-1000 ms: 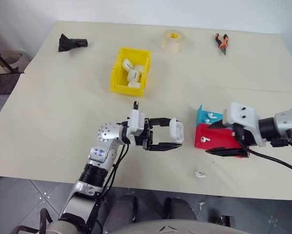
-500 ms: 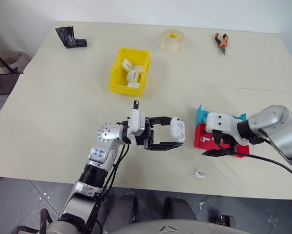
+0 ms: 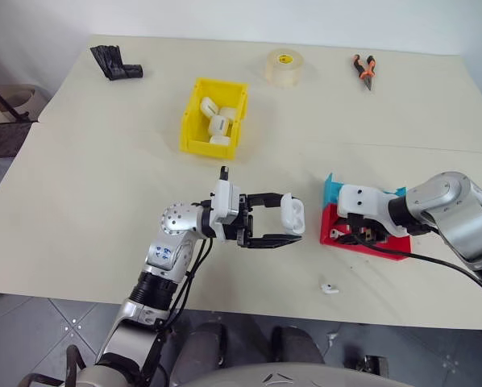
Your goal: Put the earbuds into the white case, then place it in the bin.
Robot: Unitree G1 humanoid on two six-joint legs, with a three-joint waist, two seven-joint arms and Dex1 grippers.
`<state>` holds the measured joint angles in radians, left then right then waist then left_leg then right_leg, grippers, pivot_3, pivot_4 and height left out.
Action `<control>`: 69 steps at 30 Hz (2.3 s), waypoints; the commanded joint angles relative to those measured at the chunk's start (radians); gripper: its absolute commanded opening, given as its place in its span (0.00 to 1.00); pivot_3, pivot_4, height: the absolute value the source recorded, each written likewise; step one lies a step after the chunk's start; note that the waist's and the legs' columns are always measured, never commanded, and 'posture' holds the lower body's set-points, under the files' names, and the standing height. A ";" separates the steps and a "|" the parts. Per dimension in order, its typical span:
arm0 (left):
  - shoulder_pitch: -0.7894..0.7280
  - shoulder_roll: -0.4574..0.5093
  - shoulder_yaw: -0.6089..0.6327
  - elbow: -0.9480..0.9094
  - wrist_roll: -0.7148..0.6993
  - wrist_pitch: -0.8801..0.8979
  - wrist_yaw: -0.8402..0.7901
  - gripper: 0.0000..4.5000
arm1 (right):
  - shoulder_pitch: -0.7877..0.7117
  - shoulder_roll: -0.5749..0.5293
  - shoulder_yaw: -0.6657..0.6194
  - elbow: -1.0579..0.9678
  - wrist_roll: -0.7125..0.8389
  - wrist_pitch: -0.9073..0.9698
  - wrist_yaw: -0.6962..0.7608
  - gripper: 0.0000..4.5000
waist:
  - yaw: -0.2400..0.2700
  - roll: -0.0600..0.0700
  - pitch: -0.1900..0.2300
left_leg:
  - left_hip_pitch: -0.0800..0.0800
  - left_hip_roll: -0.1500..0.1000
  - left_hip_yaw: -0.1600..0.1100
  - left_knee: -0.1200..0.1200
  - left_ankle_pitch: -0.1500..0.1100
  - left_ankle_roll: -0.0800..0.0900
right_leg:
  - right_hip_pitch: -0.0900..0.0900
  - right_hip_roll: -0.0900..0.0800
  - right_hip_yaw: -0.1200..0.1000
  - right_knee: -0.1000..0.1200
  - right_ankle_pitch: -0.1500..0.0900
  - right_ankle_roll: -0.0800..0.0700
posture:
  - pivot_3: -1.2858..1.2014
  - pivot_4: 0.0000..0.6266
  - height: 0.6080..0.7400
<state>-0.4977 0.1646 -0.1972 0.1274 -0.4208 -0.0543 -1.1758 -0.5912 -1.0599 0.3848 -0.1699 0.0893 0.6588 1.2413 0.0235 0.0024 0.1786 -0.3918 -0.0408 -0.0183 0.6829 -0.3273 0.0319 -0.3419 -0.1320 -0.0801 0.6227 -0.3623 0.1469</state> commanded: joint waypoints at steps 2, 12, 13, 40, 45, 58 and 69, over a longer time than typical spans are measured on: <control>-0.004 -0.002 -0.001 -0.042 -0.008 -0.003 0.003 0.62 | -0.009 0.006 -0.017 -0.021 -0.010 0.013 0.013 0.46 | 0.000 0.000 0.000 | 0.000 0.000 0.000 0.000 0.000 0.000 | 0.000 0.000 0.000 0.000 0.000 0.000 | 0.52 0.24 1.00; -0.005 0.001 0.000 -0.043 -0.009 -0.003 0.003 0.62 | 0.008 0.017 -0.016 -0.035 -0.034 0.034 0.000 0.46 | 0.000 0.000 0.000 | 0.000 0.000 0.000 0.000 0.000 0.000 | 0.000 0.000 0.000 0.000 0.000 0.000 | 0.52 0.24 1.00; -0.006 0.001 0.000 -0.042 -0.009 -0.003 0.002 0.62 | 0.009 0.019 -0.018 -0.037 -0.033 0.037 -0.001 0.46 | 0.000 0.000 0.000 | 0.000 0.000 0.000 0.000 0.000 0.000 | 0.000 0.000 0.000 0.000 0.000 0.000 | 0.52 0.24 1.00; -0.011 0.006 0.003 -0.041 -0.014 0.004 -0.002 0.62 | 0.046 0.045 -0.042 -0.087 -0.023 0.084 -0.025 0.19 | 0.000 0.000 0.000 | 0.001 0.000 0.000 0.000 0.000 0.000 | 0.000 0.000 0.000 0.001 0.000 0.000 | 0.52 0.24 1.00; -0.014 0.007 0.003 -0.040 -0.014 0.005 -0.004 0.62 | 0.057 0.049 -0.055 -0.097 -0.010 0.095 -0.024 0.19 | 0.000 0.000 0.000 | 0.001 0.000 0.000 0.000 0.000 0.000 | 0.000 0.000 0.000 0.001 0.000 0.000 | 0.52 0.24 1.00; -0.018 0.009 0.004 -0.040 -0.016 0.010 -0.014 0.62 | 0.090 0.039 -0.111 -0.125 0.018 0.112 -0.041 0.19 | 0.001 0.000 0.000 | 0.001 0.000 0.000 0.000 0.000 0.000 | 0.000 0.000 0.000 0.001 0.000 0.000 | 0.52 0.24 1.00; -0.049 0.017 0.037 -0.018 -0.063 0.051 -0.045 0.62 | 0.309 0.120 -0.624 -0.232 0.336 0.004 -0.041 0.19 | 0.002 -0.001 0.000 | 0.000 0.000 0.000 0.000 0.000 0.000 | 0.001 0.000 -0.001 0.000 0.000 0.000 | 0.52 0.24 1.00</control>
<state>-0.5234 0.1900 -0.1714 0.1298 -0.4496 -0.0122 -1.2148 -0.3049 -0.9837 -0.1484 -0.3632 0.3495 0.7203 1.2121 0.0257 0.0014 0.1791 -0.3910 -0.0403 -0.0183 0.6828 -0.3273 0.0319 -0.3404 -0.1315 -0.0809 0.6229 -0.3621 0.1471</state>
